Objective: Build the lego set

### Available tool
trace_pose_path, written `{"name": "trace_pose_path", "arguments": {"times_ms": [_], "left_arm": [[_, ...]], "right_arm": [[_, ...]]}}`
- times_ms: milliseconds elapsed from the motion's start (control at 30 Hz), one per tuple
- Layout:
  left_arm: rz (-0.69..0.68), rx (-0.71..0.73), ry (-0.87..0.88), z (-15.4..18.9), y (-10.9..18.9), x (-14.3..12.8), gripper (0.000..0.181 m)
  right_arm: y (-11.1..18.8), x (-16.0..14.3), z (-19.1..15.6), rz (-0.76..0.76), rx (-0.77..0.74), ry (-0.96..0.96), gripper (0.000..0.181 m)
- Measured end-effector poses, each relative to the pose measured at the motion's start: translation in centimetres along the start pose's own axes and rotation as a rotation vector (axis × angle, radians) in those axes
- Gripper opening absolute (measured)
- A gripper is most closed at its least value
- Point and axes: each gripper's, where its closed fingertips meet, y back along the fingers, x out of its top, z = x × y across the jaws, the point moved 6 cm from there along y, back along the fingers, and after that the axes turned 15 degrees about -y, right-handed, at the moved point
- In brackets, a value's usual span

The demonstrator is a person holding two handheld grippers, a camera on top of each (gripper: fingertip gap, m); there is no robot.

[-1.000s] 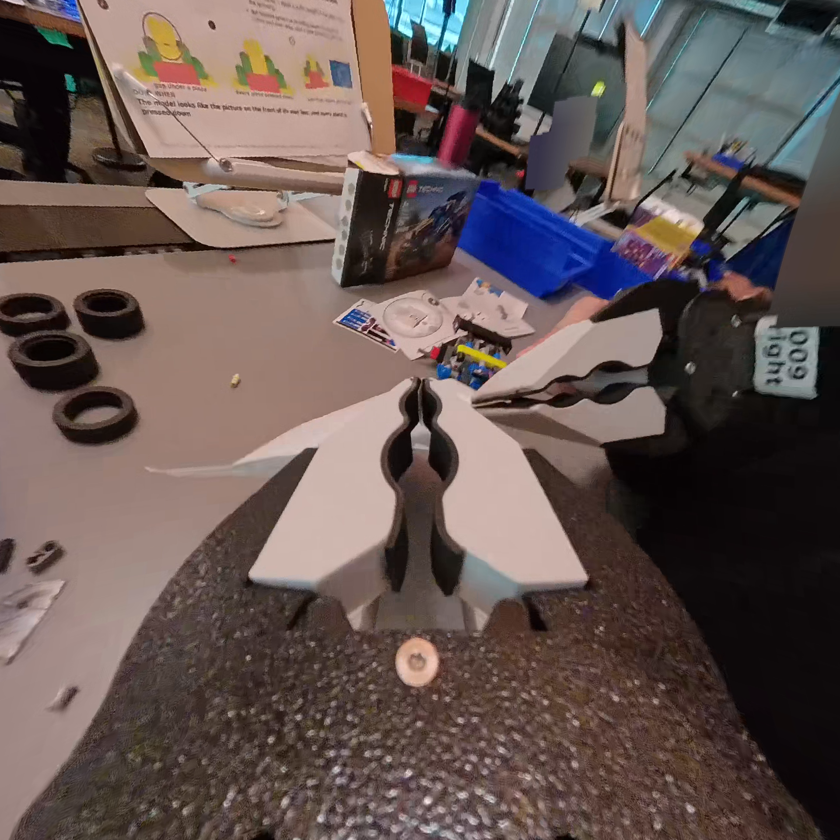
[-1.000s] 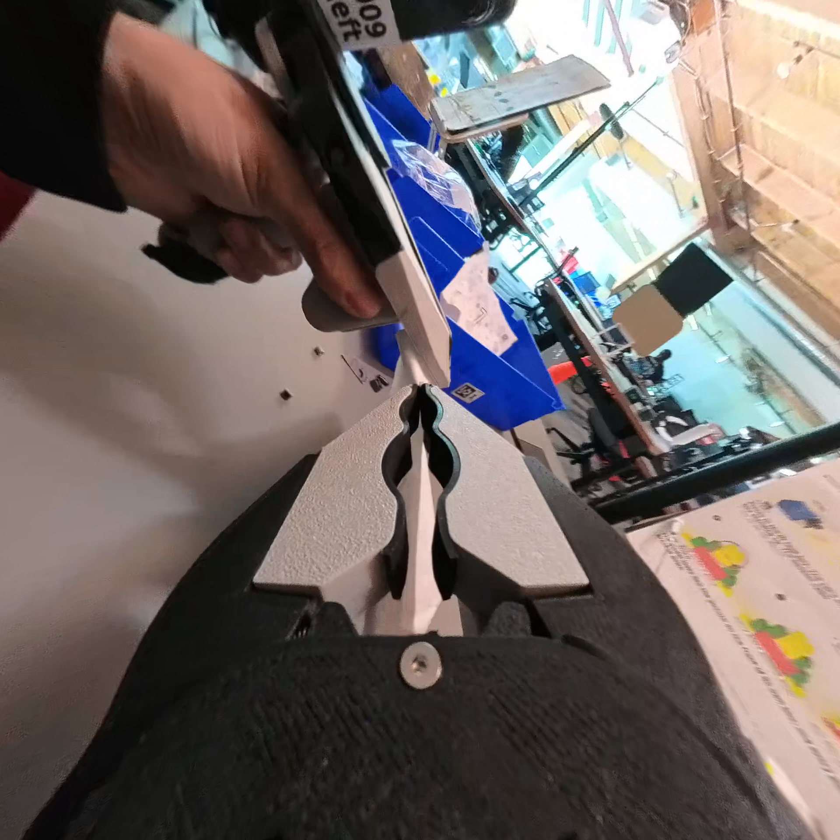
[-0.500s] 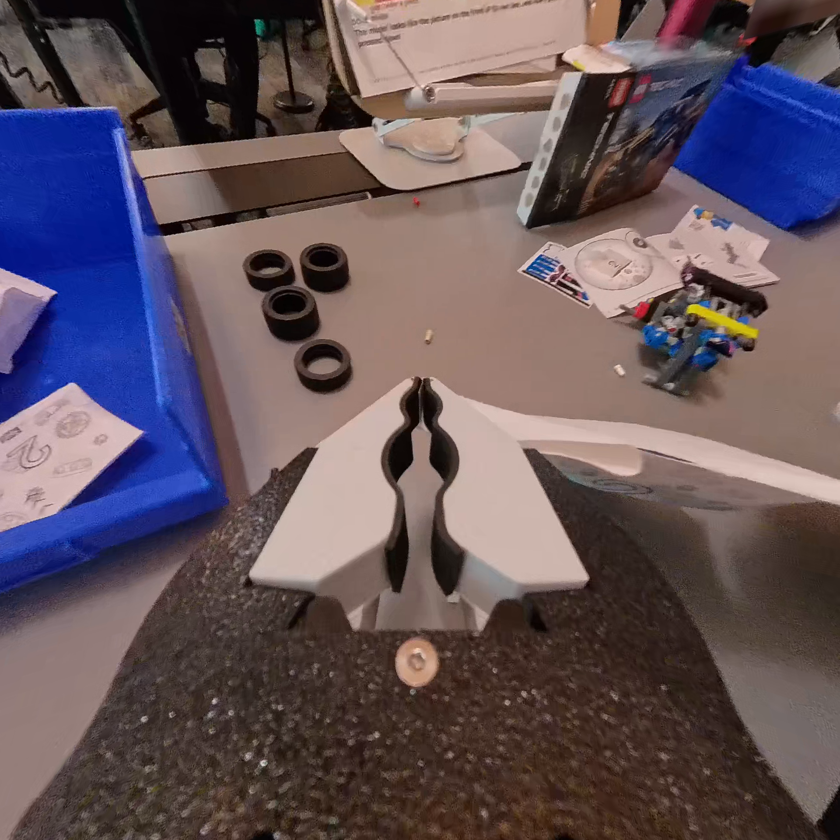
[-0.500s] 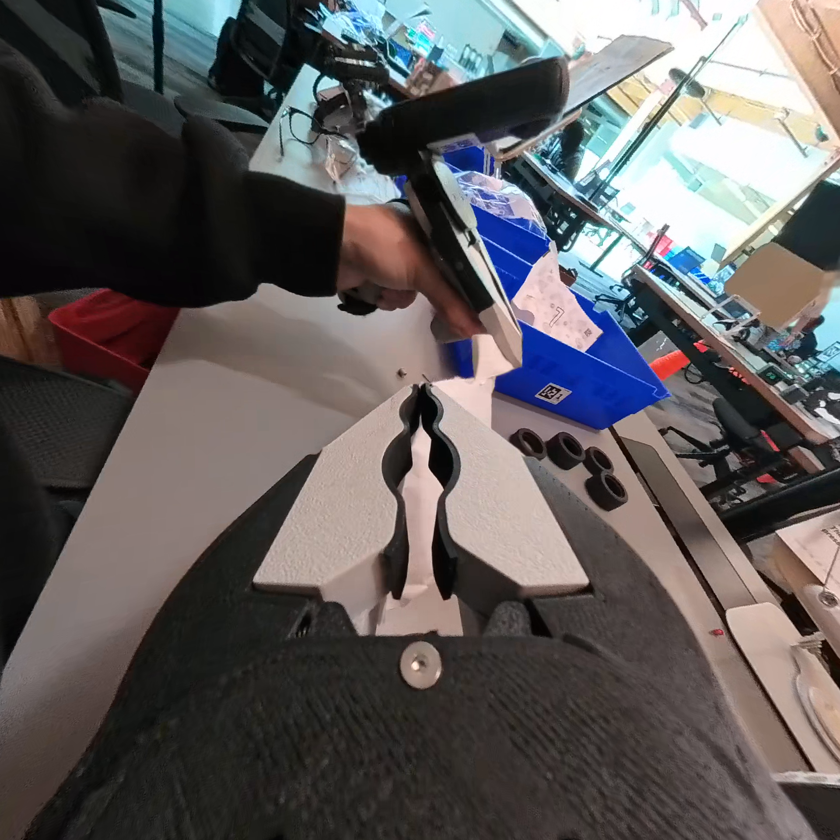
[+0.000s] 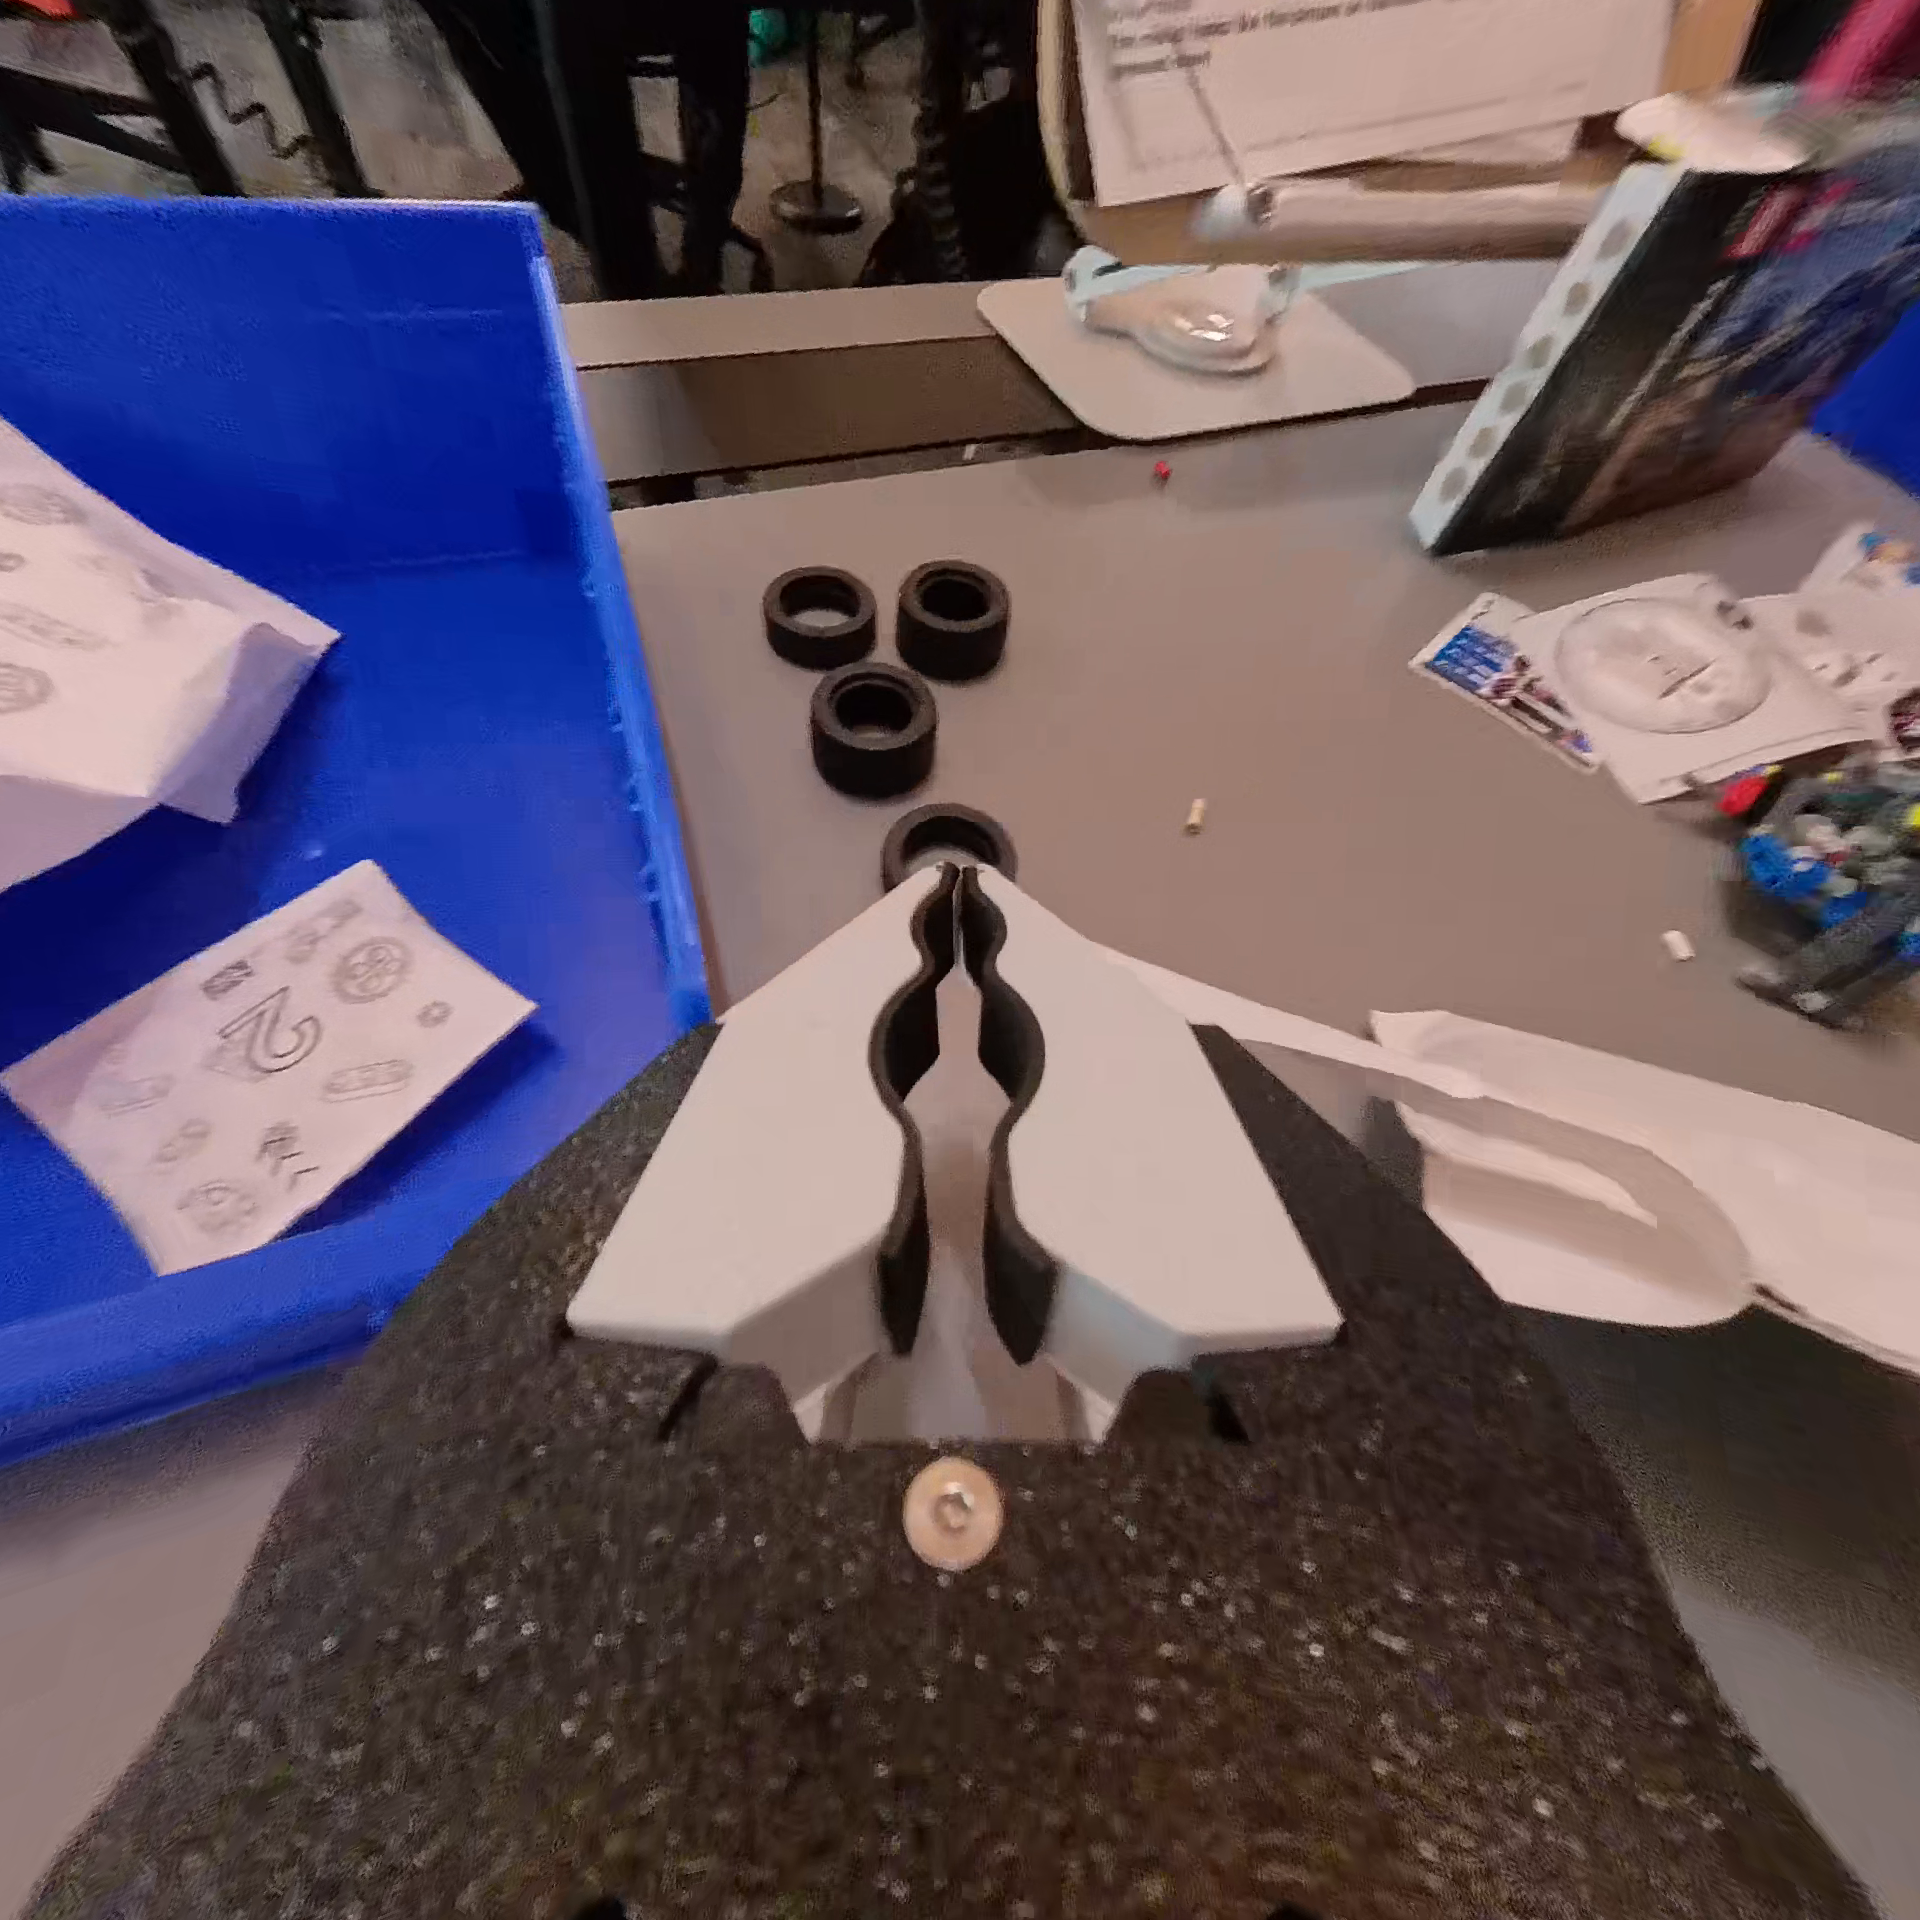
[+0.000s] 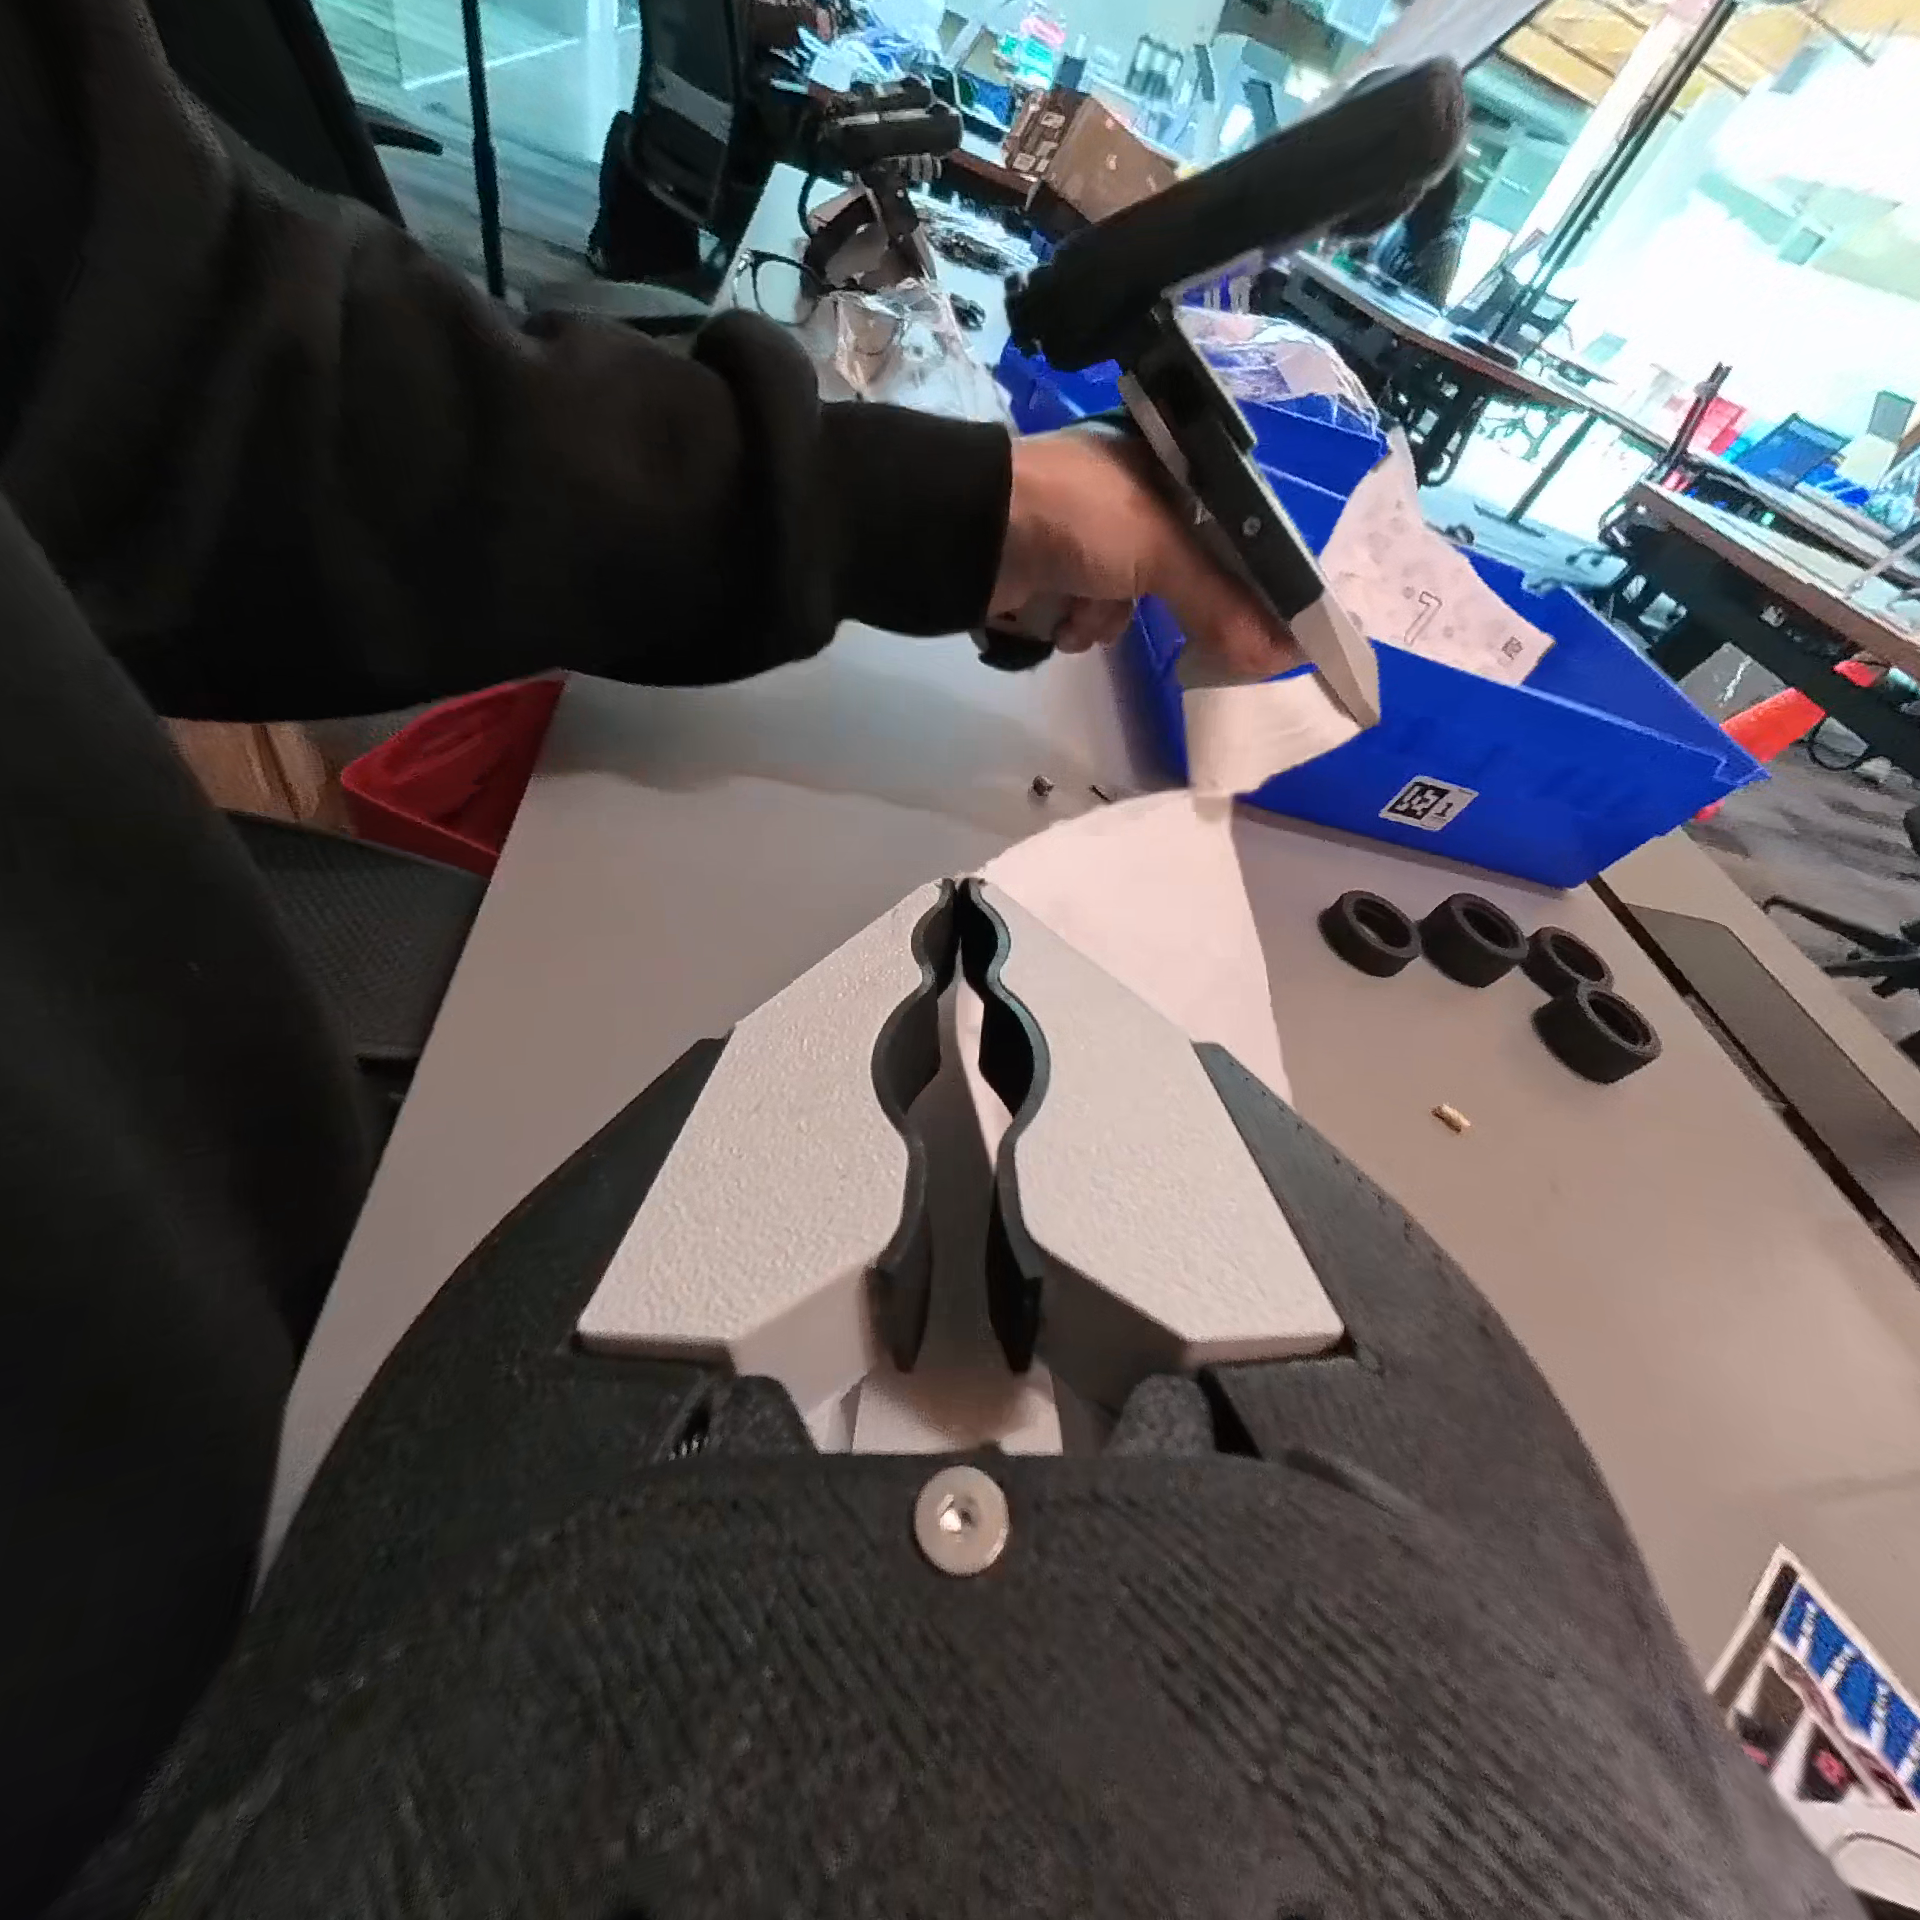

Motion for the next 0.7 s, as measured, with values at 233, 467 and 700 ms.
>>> {"name": "trace_pose_path", "arguments": {"times_ms": [233,467,700], "left_arm": [[-0.128,-0.541,-0.143,6.0,0.5,1.0,0.017],[-0.342,-0.810,-0.154,7.6,-2.6,1.0,0.049],[-0.536,-0.886,0.055,7.4,-7.4,-1.4,0.049]], "right_arm": [[-0.9,-2.9,0.3,-0.107,0.010,-0.080,0.000],[0.2,-5.8,1.1,-0.249,-0.019,-0.177,0.000],[4.1,-5.5,3.0,-0.207,-0.178,-0.434,0.015]]}}
